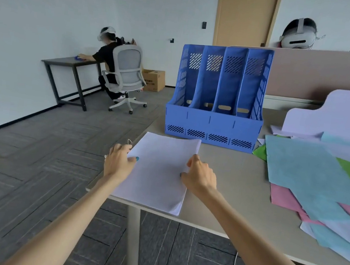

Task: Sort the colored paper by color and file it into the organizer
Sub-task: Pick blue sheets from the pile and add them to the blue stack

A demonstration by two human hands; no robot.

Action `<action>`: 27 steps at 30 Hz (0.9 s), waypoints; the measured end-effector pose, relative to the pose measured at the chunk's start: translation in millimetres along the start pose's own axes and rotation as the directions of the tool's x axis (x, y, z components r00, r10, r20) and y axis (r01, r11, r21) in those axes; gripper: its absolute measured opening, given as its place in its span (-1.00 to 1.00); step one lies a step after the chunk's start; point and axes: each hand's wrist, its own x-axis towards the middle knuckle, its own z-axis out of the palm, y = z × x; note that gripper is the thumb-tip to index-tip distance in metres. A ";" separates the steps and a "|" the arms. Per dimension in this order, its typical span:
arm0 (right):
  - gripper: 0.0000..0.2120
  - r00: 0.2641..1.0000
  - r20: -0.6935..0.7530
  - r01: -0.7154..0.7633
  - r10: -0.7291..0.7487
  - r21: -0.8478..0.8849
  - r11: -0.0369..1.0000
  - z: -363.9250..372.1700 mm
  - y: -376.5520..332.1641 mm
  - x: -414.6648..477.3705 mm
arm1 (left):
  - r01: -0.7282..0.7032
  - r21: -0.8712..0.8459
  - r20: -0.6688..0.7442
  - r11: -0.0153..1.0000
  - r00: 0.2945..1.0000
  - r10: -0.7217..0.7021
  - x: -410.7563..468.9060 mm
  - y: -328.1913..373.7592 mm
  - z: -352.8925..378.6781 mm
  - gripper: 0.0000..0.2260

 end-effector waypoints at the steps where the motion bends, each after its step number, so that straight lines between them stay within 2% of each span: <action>1: -0.67 1.000 -0.008 0.002 -0.002 -0.048 0.999 -0.7 -0.3 0.1 | -0.019 0.013 -0.006 1.000 1.000 0.019 -0.1 -0.4 0.4 -0.69; 4: -0.71 1.000 -0.025 0.014 -0.016 -0.082 0.997 -0.5 2.0 -0.9 | -0.131 0.032 -0.040 0.991 0.990 0.132 -4.4 2.8 1.7 -0.73; 11: -0.86 0.990 -0.133 0.061 -0.050 0.081 0.995 -15.8 19.3 -8.9 | -0.346 -0.153 -0.080 0.926 0.938 0.337 -22.6 51.8 2.2 -0.80; 16: -0.89 0.981 -0.188 0.060 -0.042 0.093 0.994 -50.0 55.2 -21.1 | -0.401 -0.207 -0.022 0.892 0.914 0.406 -47.5 105.0 16.2 -0.81; 21: -0.87 0.979 -0.201 -0.016 0.038 0.112 0.994 -89.1 106.9 -37.3 | -0.415 -0.257 0.018 0.873 0.901 0.434 -72.8 164.3 33.7 -0.78; 27: -0.82 0.963 -0.245 -0.077 0.111 0.146 0.986 -132.5 172.5 -57.8 | -0.489 -0.307 0.060 0.817 0.847 0.529 -99.8 239.1 60.2 -0.82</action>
